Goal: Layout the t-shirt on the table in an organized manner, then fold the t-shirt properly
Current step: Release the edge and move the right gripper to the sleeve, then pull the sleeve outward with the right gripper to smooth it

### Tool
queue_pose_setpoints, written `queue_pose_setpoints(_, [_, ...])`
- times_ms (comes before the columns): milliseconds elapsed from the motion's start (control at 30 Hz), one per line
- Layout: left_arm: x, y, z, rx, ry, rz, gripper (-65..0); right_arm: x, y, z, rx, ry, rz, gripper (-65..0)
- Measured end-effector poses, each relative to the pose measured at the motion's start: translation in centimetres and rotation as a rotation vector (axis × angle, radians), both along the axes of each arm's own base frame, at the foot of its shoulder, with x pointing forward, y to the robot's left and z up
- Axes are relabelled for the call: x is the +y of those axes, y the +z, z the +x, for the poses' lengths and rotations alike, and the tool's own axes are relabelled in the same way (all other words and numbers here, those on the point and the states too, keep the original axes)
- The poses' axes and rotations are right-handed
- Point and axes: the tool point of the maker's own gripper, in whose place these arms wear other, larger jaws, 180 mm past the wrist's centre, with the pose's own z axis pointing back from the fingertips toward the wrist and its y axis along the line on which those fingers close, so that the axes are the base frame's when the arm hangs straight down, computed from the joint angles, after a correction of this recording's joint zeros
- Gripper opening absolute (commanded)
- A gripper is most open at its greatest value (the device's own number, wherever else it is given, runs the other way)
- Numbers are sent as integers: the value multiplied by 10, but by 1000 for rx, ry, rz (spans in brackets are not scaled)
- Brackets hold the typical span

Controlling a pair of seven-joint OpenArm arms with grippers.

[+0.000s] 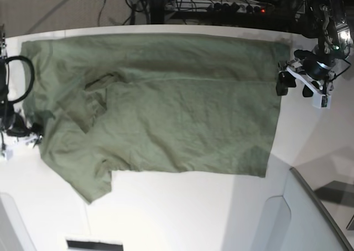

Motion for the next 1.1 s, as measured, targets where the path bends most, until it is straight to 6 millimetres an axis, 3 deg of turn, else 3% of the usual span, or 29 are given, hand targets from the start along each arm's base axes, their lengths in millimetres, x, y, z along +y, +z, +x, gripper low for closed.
queue_pose_setpoints(167, [24,8,-3,-16,67,27,-148,5,-2,3,-9,-13,8,-252])
queue_pose_setpoints(433, [20,7,-3,-16,60,19,-148,6,-3,3,-10,-14,7,-270])
queue_pose_setpoints(500, [19,6,-3,-13,57,19,-148,6,-3,3,-9,-14,8,-339])
queue_pose_setpoints(633, [16,6,-2,-16,51,13,-148,11,0,7,-18,7,7,-627])
queue_pose_setpoints(667, [16,6,-2,-15,51,14,-148,11,1,7,-19,7,9,-650])
queue_pose_setpoints(1000, [16,6,-1,-15,48,16,-148,14,3,9,-24,15,8,-650])
queue_pose_setpoints(1100, [15,6,0,-17,47,13,-148,25,11,12,-37,71,6,-650])
